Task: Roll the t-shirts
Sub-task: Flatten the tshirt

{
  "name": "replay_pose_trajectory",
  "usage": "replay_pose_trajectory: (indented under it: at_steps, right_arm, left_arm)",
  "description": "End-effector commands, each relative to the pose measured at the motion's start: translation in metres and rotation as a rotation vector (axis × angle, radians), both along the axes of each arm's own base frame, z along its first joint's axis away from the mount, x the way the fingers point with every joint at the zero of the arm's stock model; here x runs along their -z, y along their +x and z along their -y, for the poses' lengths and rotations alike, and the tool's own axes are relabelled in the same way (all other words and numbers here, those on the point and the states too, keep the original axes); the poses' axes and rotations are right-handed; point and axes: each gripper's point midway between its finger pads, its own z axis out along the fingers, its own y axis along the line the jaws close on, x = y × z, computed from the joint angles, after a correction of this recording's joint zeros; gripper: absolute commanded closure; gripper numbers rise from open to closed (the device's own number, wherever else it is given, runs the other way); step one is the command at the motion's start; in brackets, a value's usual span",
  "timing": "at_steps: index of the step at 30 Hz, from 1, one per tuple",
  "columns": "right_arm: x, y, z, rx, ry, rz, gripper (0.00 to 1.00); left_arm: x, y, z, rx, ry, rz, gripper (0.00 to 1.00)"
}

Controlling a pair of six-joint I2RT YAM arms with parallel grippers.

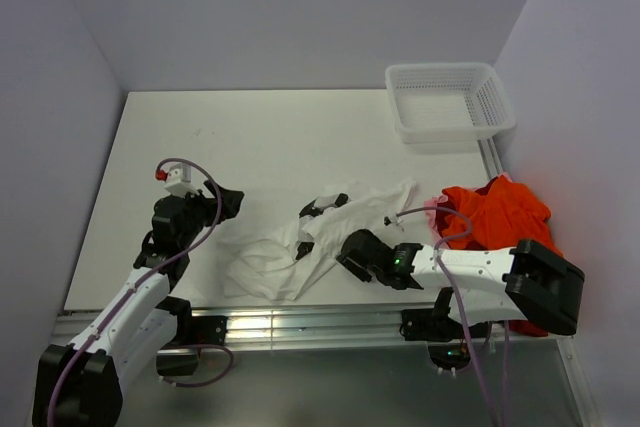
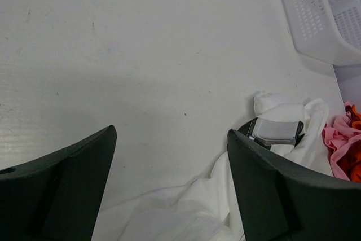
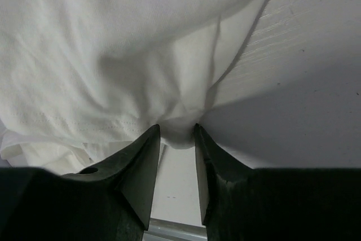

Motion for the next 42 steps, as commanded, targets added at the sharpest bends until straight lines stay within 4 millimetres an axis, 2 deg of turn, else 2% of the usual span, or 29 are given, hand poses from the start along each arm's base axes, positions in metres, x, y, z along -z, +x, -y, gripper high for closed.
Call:
replay_pose_trajectory:
  at_steps: [1, 2, 5, 8, 11, 12, 13, 14, 15, 16, 17, 18, 20, 21, 23, 24, 26, 27, 30, 31, 32, 33, 34, 38, 42]
  right_arm:
    - [0.01, 0.002, 0.013, 0.023, -0.088, 0.008, 0.63]
    - [0.011, 0.003, 0.013, 0.022, -0.095, 0.008, 0.75]
    - [0.013, 0.002, 0.012, 0.008, -0.104, 0.001, 1.0]
    - [0.008, 0.004, 0.01, -0.008, -0.103, 0.018, 1.0]
    - [-0.014, 0.012, 0.015, -0.001, -0.134, 0.067, 1.0]
    - [-0.035, 0.023, 0.01, 0.0, -0.132, 0.123, 1.0]
    - [-0.048, 0.027, 0.011, -0.002, -0.142, 0.151, 1.0]
    - [-0.067, 0.033, 0.017, 0.004, -0.139, 0.183, 1.0]
    - [-0.092, 0.043, 0.014, -0.031, -0.14, 0.236, 1.0]
    - [-0.106, 0.047, 0.018, -0.042, -0.138, 0.246, 1.0]
    - [-0.132, 0.063, 0.031, 0.008, -0.1, 0.288, 1.0]
    - [-0.162, 0.075, 0.033, 0.016, -0.065, 0.336, 1.0]
    - [-0.198, 0.089, 0.055, 0.025, -0.072, 0.407, 1.0]
    - [-0.238, 0.105, 0.079, 0.107, -0.05, 0.478, 1.0]
    - [-0.267, 0.113, 0.103, 0.129, -0.087, 0.52, 1.0]
    - [-0.294, 0.124, 0.127, 0.195, -0.104, 0.563, 1.0]
    - [-0.311, 0.131, 0.145, 0.23, -0.108, 0.572, 1.0]
    - [-0.324, 0.137, 0.163, 0.268, -0.103, 0.588, 1.0]
    - [-0.331, 0.149, 0.185, 0.306, -0.066, 0.591, 1.0]
    - [-0.332, 0.157, 0.21, 0.377, -0.072, 0.598, 1.0]
    - [-0.33, 0.162, 0.224, 0.408, -0.064, 0.594, 1.0]
    - [-0.329, 0.165, 0.226, 0.395, -0.031, 0.588, 1.0]
    - [-0.324, 0.172, 0.241, 0.427, -0.032, 0.573, 1.0]
    - [-0.31, 0.185, 0.257, 0.456, -0.045, 0.521, 1.0]
    - [-0.305, 0.192, 0.273, 0.509, -0.026, 0.511, 1.0]
  left_arm:
    - [-0.023, 0.008, 0.001, 0.001, 0.004, 0.06, 0.15]
    - [-0.023, 0.008, 0.001, 0.0, 0.004, 0.06, 0.15]
    - [-0.022, 0.008, 0.001, 0.003, 0.004, 0.057, 0.15]
    - [-0.023, 0.007, 0.002, 0.009, 0.002, 0.057, 0.17]
    - [-0.025, 0.006, 0.003, 0.011, 0.002, 0.066, 0.17]
    - [-0.026, 0.006, 0.004, 0.014, 0.003, 0.073, 0.17]
    - [-0.026, 0.005, 0.005, 0.016, 0.004, 0.073, 0.17]
    - [-0.027, 0.004, 0.008, 0.026, 0.005, 0.078, 0.17]
    - [-0.028, 0.004, 0.01, 0.035, 0.004, 0.083, 0.16]
    - [-0.029, 0.004, 0.013, 0.048, 0.006, 0.087, 0.16]
    - [-0.029, 0.004, 0.017, 0.066, 0.008, 0.084, 0.16]
    - [-0.029, 0.003, 0.022, 0.087, 0.006, 0.084, 0.16]
    - [-0.031, 0.001, 0.034, 0.135, 0.01, 0.092, 0.16]
    - [-0.031, 0.001, 0.038, 0.147, 0.013, 0.091, 0.15]
    - [-0.031, -0.002, 0.051, 0.191, 0.025, 0.096, 0.14]
    - [-0.032, -0.002, 0.055, 0.201, 0.027, 0.099, 0.14]
    - [-0.032, -0.005, 0.063, 0.232, 0.03, 0.098, 0.14]
    - [-0.031, -0.006, 0.066, 0.241, 0.032, 0.098, 0.14]
    - [-0.033, -0.009, 0.074, 0.286, 0.026, 0.108, 0.14]
    - [-0.033, -0.013, 0.079, 0.316, 0.022, 0.11, 0.14]
    - [-0.035, -0.014, 0.081, 0.329, 0.02, 0.119, 0.14]
    - [-0.038, -0.016, 0.084, 0.344, 0.016, 0.131, 0.14]
    - [-0.039, -0.02, 0.089, 0.371, 0.017, 0.137, 0.14]
    - [-0.043, -0.029, 0.103, 0.425, 0.024, 0.161, 0.14]
    - [-0.042, -0.033, 0.12, 0.485, 0.046, 0.164, 0.14]
